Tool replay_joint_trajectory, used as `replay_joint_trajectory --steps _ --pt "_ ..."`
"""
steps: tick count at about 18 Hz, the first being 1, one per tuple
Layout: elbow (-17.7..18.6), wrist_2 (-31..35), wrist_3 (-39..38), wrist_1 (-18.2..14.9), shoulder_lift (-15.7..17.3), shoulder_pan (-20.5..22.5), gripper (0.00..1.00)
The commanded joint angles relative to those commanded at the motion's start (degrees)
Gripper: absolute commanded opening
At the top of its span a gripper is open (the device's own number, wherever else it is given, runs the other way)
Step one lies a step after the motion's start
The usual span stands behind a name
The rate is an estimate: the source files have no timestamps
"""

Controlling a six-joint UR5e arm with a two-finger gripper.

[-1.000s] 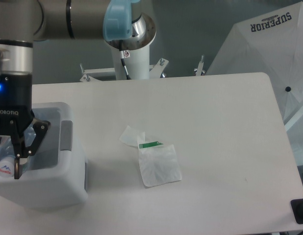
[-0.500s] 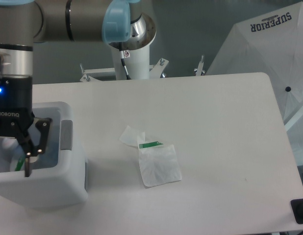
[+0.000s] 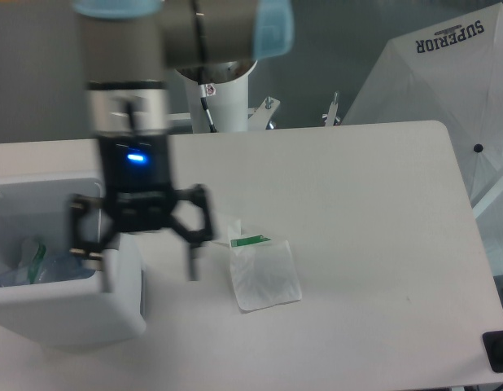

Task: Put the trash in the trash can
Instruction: 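Move the open gripper over the white bag with green strip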

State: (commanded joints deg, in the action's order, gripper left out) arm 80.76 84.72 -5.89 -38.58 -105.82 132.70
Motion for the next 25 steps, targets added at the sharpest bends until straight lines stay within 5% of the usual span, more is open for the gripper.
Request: replay_joint_trajectory --steps 4,10,16,25 --pt "8.9 0.0 2.1 0.2 3.4 4.6 0.99" --pt "22.5 -1.0 32.8 0.0 9.1 9.5 1.0" --pt "28.0 -2.2 53.2 -0.7 8.5 9.9 1.0" --pt "37.4 -1.7 69.8 -0.9 9.6 9.5 1.0"
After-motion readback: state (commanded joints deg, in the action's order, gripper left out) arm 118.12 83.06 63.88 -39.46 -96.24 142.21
